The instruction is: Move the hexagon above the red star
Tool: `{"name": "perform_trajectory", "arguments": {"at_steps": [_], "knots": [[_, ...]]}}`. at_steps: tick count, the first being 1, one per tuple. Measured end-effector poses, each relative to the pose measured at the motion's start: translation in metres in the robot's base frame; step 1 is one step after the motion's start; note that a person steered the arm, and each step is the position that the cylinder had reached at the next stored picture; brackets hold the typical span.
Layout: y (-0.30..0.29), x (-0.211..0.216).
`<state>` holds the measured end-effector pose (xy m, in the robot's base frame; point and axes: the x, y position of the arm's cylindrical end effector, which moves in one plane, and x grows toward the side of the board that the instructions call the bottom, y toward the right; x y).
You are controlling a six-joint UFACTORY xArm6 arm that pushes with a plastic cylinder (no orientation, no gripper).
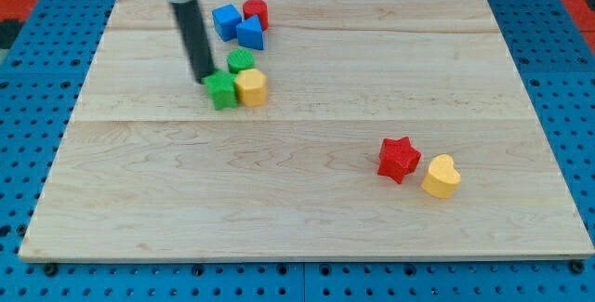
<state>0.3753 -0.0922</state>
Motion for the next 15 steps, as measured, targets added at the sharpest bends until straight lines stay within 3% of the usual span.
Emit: {"name": "perform_trajectory", "arguments": {"at_steps": [1,2,5,6,7,9,11,12,13,14,15], "knots": [[0.073,0.011],[0.099,0.029],[0.066,0.039],[0.078,0.074],[0.124,0.079],[0.135,0.048],[0.169,0.068],[0.134,0.023],[0.186,0.008],[0.180,0.019],[0.150,0.003]]}}
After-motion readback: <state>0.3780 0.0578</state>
